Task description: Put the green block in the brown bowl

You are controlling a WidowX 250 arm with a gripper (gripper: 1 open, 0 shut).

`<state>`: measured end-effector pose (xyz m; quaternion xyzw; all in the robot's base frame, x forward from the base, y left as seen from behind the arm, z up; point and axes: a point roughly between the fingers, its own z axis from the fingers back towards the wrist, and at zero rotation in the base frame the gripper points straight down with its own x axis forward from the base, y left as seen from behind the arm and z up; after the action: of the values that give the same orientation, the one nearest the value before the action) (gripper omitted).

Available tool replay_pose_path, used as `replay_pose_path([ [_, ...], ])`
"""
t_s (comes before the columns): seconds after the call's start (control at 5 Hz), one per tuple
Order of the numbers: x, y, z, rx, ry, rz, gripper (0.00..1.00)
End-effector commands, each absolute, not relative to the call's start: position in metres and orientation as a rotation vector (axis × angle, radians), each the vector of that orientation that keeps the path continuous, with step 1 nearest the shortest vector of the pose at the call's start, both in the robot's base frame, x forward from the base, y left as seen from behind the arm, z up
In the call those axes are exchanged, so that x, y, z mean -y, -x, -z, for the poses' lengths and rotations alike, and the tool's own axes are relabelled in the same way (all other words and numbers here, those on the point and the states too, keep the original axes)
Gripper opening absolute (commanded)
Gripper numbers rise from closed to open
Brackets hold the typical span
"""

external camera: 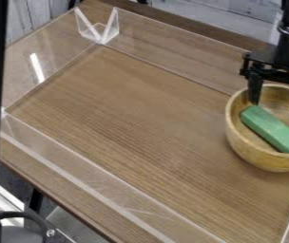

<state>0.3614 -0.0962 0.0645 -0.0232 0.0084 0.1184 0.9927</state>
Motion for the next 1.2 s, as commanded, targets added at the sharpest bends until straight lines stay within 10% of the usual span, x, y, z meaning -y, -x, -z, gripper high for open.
replay_pose_path([
  [0.0,0.097,-0.371,-0.085,0.053,0.058,-0.257,1.00],
  [0.8,0.096,-0.377,-0.070,0.011,0.074,-0.252,1.00],
  [1.0,0.077,-0.378,-0.090,0.034,0.088,-0.267,1.00],
])
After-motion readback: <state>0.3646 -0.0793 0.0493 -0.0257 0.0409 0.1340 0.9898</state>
